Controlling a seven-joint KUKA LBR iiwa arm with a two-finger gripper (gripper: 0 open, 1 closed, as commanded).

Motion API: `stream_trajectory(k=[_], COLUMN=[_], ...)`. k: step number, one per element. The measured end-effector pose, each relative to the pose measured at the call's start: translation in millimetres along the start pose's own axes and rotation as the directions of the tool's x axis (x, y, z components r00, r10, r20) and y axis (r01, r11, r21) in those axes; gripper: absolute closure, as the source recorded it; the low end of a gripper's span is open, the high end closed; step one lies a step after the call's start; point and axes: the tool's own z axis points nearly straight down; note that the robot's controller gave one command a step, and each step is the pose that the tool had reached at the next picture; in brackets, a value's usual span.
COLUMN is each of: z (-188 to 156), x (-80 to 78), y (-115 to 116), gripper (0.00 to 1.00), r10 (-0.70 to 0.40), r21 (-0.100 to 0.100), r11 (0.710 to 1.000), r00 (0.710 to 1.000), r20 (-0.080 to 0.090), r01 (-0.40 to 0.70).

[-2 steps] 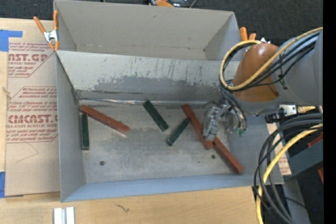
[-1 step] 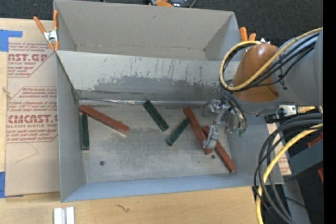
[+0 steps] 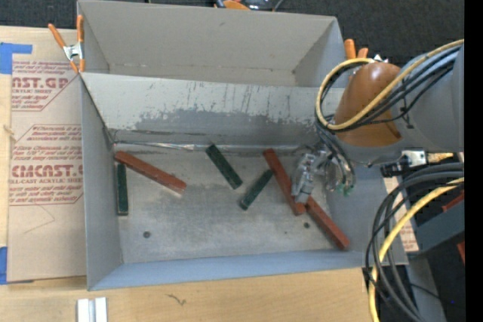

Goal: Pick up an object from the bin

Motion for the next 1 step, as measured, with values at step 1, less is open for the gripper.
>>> stream_trajectory(k=[1], z=[1.1], x=[-0.3], y=[-0.1], gripper=[0.0], r10=[0.001], r21=[0.0], r11=[1.0], r00=[1.0], r20=[0.004], r01=[-0.001])
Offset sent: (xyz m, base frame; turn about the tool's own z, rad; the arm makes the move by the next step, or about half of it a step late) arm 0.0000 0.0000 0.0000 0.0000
